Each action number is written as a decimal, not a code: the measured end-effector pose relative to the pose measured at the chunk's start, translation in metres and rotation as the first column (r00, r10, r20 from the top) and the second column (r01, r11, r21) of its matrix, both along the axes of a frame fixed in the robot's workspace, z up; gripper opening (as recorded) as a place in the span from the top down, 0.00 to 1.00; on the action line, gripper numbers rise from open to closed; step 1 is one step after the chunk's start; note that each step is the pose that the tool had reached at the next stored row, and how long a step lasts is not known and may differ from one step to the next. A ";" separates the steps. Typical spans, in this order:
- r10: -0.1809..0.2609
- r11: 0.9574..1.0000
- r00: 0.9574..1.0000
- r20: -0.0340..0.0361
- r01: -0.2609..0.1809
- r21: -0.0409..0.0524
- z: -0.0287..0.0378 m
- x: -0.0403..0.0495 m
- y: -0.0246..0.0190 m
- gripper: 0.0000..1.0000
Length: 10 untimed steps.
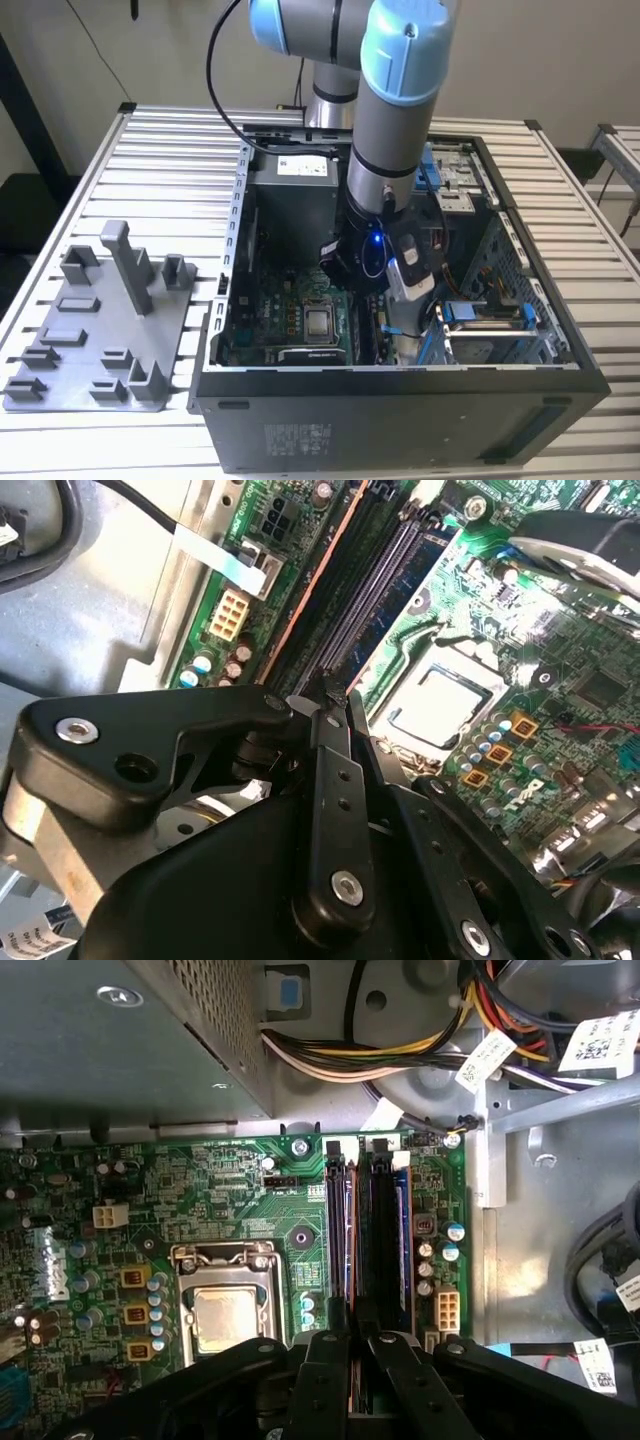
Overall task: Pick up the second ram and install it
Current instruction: 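Insert the second ram into the second slot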
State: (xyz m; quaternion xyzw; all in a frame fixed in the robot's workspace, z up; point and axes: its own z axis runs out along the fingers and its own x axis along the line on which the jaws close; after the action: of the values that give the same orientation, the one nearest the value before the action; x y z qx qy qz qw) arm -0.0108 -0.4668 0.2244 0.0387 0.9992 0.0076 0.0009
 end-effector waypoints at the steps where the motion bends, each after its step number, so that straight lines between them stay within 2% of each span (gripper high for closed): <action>1: 0.000 1.000 1.000 0.000 0.000 -0.005 0.0024 0.0000 0.0000 0.86; 3: 0.000 1.000 1.000 0.000 0.000 -0.014 0.0046 0.0000 0.0002 0.86; 4: 0.001 1.000 1.000 0.000 -0.001 -0.015 0.0045 0.0000 0.0002 0.86; 10: 0.037 0.999 0.999 0.013 -0.036 -0.015 0.0036 0.0000 0.0008 0.86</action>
State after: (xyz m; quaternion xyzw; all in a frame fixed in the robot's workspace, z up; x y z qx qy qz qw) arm -0.0107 -0.4660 0.2280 0.0203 0.9998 0.0002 0.0078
